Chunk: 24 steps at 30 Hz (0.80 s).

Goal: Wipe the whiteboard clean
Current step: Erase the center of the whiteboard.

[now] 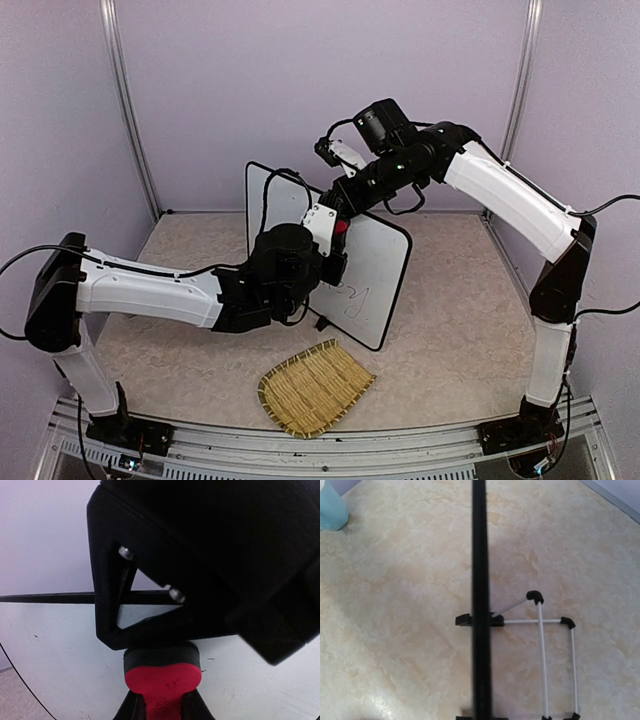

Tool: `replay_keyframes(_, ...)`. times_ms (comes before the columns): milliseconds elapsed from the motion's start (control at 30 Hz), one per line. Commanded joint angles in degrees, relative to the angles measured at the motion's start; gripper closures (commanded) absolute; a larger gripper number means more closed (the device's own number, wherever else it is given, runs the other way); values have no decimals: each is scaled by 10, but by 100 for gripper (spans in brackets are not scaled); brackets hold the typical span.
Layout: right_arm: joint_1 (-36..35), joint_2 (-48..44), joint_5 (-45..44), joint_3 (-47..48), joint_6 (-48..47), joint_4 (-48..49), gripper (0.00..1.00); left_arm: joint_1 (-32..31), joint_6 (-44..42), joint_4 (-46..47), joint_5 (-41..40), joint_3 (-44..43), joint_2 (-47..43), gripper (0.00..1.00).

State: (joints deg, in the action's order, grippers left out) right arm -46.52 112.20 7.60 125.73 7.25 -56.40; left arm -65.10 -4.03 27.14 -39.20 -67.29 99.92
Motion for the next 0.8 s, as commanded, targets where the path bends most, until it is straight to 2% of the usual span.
replay_keyframes(0,-27,12,45,-8,17,-27,100,-17,-8,3,32,-54,36,83)
replay_keyframes(767,-28,11,43,-8,18,-28,100,-90,20,-26,83,-161,123,82)
